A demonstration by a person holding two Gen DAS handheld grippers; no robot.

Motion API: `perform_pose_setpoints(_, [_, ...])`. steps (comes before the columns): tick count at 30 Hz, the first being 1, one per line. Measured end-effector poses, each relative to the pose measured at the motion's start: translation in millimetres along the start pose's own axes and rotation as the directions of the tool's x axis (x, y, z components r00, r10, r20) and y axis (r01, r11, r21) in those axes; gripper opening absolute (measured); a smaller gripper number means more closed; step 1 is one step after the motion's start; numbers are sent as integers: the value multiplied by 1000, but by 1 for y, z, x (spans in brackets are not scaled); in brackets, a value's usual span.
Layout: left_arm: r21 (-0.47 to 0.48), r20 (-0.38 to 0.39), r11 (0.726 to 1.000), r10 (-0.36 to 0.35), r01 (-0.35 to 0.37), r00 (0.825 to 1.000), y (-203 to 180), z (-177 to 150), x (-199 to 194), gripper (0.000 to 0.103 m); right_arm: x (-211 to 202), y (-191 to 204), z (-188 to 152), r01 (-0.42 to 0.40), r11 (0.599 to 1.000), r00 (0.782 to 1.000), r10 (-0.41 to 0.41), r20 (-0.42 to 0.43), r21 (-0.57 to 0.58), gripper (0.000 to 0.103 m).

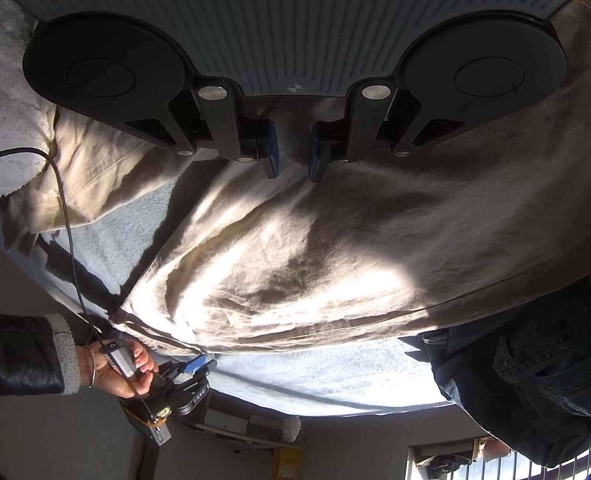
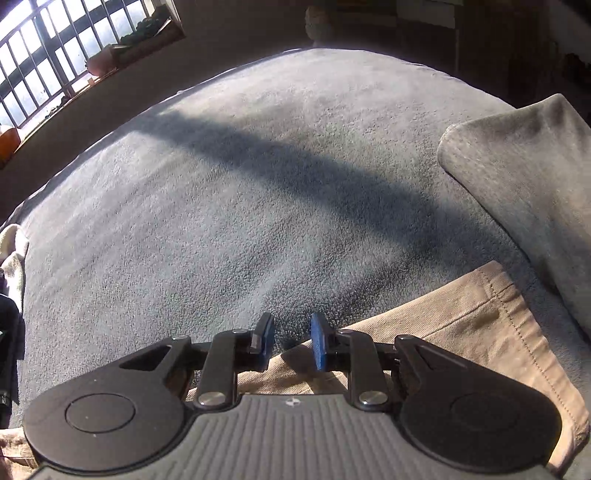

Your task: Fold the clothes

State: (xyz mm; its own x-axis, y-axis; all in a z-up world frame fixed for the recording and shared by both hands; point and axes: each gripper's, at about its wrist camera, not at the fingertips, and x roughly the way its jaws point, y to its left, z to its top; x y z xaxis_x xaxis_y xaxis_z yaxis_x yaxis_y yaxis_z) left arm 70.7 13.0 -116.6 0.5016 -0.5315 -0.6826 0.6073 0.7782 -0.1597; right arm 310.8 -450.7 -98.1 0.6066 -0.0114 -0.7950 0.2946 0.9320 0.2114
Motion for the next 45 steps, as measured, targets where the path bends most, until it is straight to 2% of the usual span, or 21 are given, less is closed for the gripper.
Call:
perform_pose_setpoints(4, [-20,8,1000,-15,15,1000,3,-1,0,17,-33,45,-18,-219,970,972,208,-107,-102,23])
perform_pose_setpoints(6, [-27,9,999,-19,19,1000,3,0,1,18,-28,76,-38,-289,942,940,245,-239,-172,23])
perform_pose_setpoints(8, [-26,10,999,-19,20,1000,2,0,0,20,-12,96,-53,-283,930,928,204,-311,-234,23])
perform_pose_setpoints(10, [-13,12,1000,-14,14,1000,-1,-1,0,22,15,107,-60,-234,939,940,153,-304,-251,22])
perform_pose_setpoints(11, [1,15,1000,-6,6,1000,-4,-2,-1,22,22,105,-56,-231,951,945,169,-279,-205,22])
perform_pose_setpoints(14, [25,24,1000,13,-14,1000,-10,-5,-5,24,18,101,-39,-202,973,970,183,-161,-109,21])
perform_pose_setpoints(17, [37,35,999,16,-17,999,-12,-7,-8,26,-2,108,-37,-174,975,978,155,-139,-140,23])
perform_pose_setpoints(19, [39,44,999,14,-16,999,-12,-9,-10,29,-29,119,-45,-293,945,948,267,-175,-144,24])
perform_pose_setpoints(21, [42,53,999,12,-14,999,-12,-12,-13,30,-53,146,-62,-391,892,906,331,-263,-225,24])
perform_pose_setpoints(24, [60,43,998,21,-24,999,-15,-15,-11,30,-47,192,-105,-459,818,852,295,-432,-346,24])
perform_pose_setpoints(26, [56,45,998,24,-27,999,-15,-15,-10,30,-28,213,-128,-422,808,858,211,-468,-411,24])
perform_pose_setpoints(28, [47,48,999,24,-26,999,-14,-16,-10,30,-7,226,-137,-383,815,890,199,-410,-434,24])
perform_pose_setpoints(30, [50,57,998,28,-31,998,-15,-18,-12,31,1,230,-120,-368,857,910,252,-330,-361,23])
perform_pose_setpoints(33, [58,71,997,38,-42,997,-16,-20,-16,31,1,229,-95,-307,914,942,252,-222,-265,25])
perform_pose_setpoints(36, [47,98,997,53,-58,994,-16,-22,-24,32,-21,236,-89,-383,885,909,310,-279,-265,25])
perform_pose_setpoints(38, [24,100,998,56,-58,993,-14,-23,-25,33,-37,256,-110,-455,814,872,324,-367,-362,25])
perform_pose_setpoints(39, [10,98,998,56,-57,994,-12,-24,-25,33,-39,266,-123,-486,773,850,310,-426,-408,25])
perform_pose_setpoints(41, [-13,88,999,53,-52,995,-11,-26,-23,34,-32,289,-151,-508,712,828,248,-503,-485,25])
perform_pose_setpoints(43, [-4,83,998,60,-60,995,-14,-28,-22,34,-16,306,-163,-474,699,853,213,-478,-535,25])
perform_pose_setpoints(44, [5,82,998,62,-63,995,-15,-28,-21,35,-8,311,-162,-467,714,861,233,-452,-522,25])
perform_pose_setpoints(45, [13,82,998,65,-66,995,-16,-28,-21,35,2,312,-151,-463,762,869,289,-402,-453,25])
